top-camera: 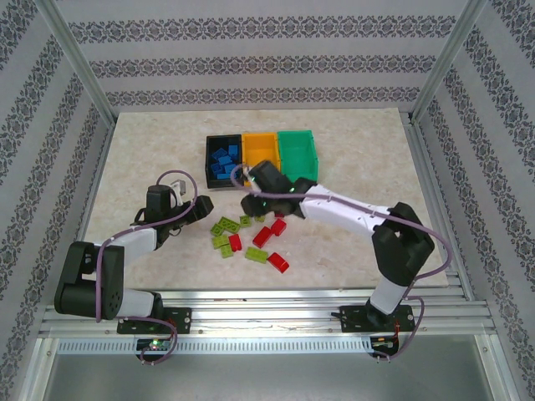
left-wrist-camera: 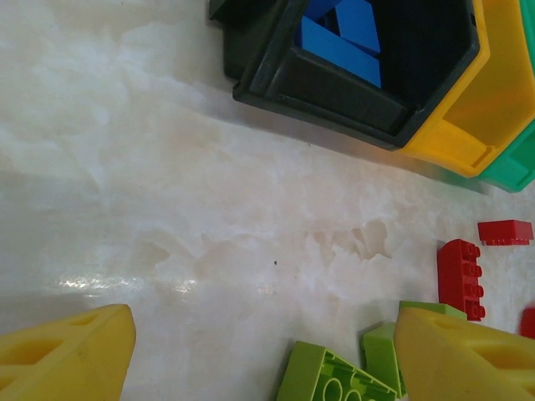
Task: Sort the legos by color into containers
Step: Place the lego in the container, then move the lego to the center of the table.
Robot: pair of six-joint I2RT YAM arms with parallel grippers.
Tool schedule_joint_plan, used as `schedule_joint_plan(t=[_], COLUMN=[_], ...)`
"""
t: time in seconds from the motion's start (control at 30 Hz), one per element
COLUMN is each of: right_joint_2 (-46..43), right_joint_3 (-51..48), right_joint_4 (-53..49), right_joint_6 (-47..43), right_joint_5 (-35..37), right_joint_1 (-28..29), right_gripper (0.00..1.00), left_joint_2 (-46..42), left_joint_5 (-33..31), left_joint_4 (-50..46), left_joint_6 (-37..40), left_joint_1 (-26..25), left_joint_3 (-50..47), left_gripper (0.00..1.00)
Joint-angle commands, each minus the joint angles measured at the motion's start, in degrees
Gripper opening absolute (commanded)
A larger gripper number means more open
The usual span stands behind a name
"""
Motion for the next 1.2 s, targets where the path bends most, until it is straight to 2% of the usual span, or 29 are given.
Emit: schedule_joint_plan(t=[0.0,0.1,0.27,0.37,0.57,0.87,1.17], right_joint_2=[0.71,4.17,11.00,8.92,2.76,-8.90,-10.25], right_joint_3=[4.82,9.33,18.59,12.84,-0.03,-17.35,-24.23], right_joint_4=[3.18,4.81,0.58,5.12,6.51,3.40,4.19], right_joint_6=[0.61,0.53,2.32,3.71,3.78,3.58,6.14], right_joint_5=[0.38,0.33,-2.00,-3.07,-1.78,0.41,-0.38], right_joint_1=[-4.44,-7.78,-10.82,-10.06,-8.42,-5.29,-2.81], right_gripper=[0.37,0.37,0.54,0.56,0.56,0.55,0.55], left_joint_2=[0.92,1.46,1.62,1.06,0.71,0.78,1.44], left_joint_5=[1.03,0.88,1.49,1.27,2.28,2.66,2.53], left_joint_4=[1.46,1.69,1.73,1.42,2.06,2.44,2.90], left_joint_6=[-0.07,0.05,-0.12,-0.01,-0.93,-1.43,-1.39], left_joint_1=[0.94,0.94,0.95,1.03,1.03,1.03,1.03], left_joint_3=[0.96,0.91,1.10,1.06,0.82,0.72,0.67], left_gripper=[0.81,0.81,0.81,0.81,0.81,0.81,0.81])
